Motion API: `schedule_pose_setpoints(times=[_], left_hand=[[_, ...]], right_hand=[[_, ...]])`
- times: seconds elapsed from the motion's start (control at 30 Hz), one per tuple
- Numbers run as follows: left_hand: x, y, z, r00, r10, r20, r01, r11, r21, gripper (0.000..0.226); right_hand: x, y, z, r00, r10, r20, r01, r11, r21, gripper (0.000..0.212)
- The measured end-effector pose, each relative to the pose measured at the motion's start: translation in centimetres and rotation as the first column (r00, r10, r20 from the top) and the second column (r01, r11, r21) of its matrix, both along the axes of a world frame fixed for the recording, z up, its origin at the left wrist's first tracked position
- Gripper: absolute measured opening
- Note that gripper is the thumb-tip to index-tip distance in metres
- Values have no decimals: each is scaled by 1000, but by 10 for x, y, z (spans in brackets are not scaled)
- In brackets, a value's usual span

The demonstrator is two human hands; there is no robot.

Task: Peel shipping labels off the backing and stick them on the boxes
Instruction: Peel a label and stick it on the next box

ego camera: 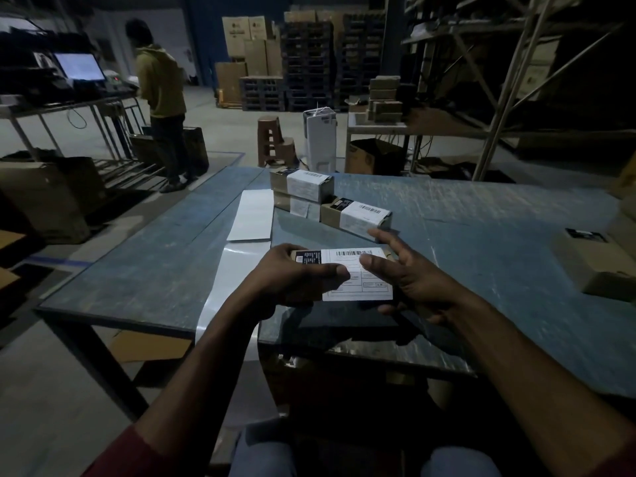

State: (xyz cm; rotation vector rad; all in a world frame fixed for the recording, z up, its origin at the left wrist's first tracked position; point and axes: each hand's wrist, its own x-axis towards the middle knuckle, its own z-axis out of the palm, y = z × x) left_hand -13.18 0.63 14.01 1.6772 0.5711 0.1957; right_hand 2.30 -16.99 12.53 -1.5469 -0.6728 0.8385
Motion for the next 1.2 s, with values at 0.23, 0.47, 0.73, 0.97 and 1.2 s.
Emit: schedule_pose_setpoints(times=[0.23, 0.47, 0.73, 0.97, 1.2], left_hand=[[6, 4, 0, 991, 129, -23, -129, 992, -2, 71], [16, -8, -6, 932, 337, 132, -350, 933, 87, 110], [22, -8, -17, 939, 335, 75, -343, 923, 175, 108], [17, -7, -19, 979, 193, 68, -203, 960, 193, 128], [22, -12, -27, 967, 206, 153, -232, 956, 178, 129]], right_hand=[[-8, 0, 5, 999, 27, 38, -26, 999, -32, 48], [-5, 8, 5, 996, -79, 46, 79, 997, -8, 40], [5, -1, -6, 998, -53, 38, 53, 999, 1, 64], [19, -13, -17, 998, 60, -17, -60, 998, 2, 103], [14, -9, -12, 999, -48, -6, 48, 996, 78, 66]])
